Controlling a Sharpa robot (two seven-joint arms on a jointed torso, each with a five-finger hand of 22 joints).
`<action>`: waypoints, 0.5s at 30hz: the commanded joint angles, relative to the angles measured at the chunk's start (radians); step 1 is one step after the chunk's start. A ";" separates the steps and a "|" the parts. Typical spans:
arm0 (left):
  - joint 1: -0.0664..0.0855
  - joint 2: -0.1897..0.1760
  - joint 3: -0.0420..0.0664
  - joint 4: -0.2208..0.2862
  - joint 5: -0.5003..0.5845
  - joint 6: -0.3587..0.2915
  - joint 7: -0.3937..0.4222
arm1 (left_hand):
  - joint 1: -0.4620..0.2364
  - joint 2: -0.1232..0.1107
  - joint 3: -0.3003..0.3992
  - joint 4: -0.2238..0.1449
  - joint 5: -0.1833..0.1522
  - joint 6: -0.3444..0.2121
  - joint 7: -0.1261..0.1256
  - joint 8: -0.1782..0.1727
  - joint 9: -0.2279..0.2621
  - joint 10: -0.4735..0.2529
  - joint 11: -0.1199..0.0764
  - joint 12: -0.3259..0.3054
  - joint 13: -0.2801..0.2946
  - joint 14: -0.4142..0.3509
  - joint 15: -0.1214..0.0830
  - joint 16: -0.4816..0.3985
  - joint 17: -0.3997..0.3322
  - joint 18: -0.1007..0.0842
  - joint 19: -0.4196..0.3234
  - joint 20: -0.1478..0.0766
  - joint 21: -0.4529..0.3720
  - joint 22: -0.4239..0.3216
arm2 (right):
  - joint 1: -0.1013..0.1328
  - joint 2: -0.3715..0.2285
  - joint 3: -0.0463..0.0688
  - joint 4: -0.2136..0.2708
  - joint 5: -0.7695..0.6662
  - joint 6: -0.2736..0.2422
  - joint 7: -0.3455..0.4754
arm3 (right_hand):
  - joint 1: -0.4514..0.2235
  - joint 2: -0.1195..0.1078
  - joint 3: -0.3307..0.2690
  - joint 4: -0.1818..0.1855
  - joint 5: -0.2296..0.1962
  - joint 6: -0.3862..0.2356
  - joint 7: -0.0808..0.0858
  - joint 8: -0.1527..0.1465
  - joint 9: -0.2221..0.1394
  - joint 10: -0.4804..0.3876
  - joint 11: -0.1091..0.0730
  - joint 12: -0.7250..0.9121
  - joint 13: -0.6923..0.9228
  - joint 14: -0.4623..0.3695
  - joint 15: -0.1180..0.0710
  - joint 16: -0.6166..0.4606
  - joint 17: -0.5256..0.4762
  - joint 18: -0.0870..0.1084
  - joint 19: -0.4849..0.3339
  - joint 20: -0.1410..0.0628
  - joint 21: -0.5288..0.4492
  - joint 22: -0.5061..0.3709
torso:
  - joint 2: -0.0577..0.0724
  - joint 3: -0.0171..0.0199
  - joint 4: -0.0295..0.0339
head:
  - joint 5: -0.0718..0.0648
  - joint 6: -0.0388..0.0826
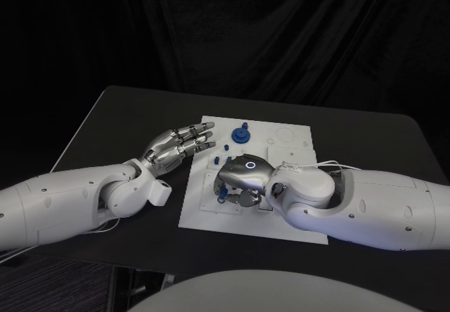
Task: Assemble the parts on the task board
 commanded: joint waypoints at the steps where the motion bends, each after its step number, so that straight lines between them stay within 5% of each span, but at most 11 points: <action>1: -0.002 0.002 0.001 0.002 0.001 0.000 0.078 | 0.000 -0.003 0.008 -0.001 0.005 0.005 0.001 0.004 0.001 0.006 0.001 0.004 0.001 0.005 -0.004 0.005 0.001 -0.016 0.002 -0.001 0.002 -0.008 | -0.009 0.003 0.001 -0.006 -0.011 0.010 0.006 | -0.007 0.000 0.000 -0.004 -0.004 0.002 -0.004 0.003 0.002 0.051 -0.045 0.002 0.019 -0.003 -0.007 -0.004 -0.001 -0.013 0.003 -0.007 -0.001 0.145 | 0.000 -0.0001 0.0002 | 0.001 0.000; 15: -0.002 0.008 0.001 -0.003 0.001 0.005 0.073 | -0.002 -0.004 0.011 0.000 0.005 0.003 0.003 0.003 0.000 0.006 0.003 0.004 0.001 0.004 -0.005 0.004 0.000 -0.017 0.000 -0.001 0.001 -0.009 | -0.029 0.015 0.001 -0.028 -0.011 -0.001 0.015 | -0.006 0.000 0.000 -0.006 -0.004 -0.001 -0.004 0.003 0.005 0.048 -0.044 0.000 0.020 -0.003 -0.007 -0.003 0.000 -0.013 0.003 -0.008 0.000 0.145 | 0.001 0.0017 -0.0023 | 0.003 0.000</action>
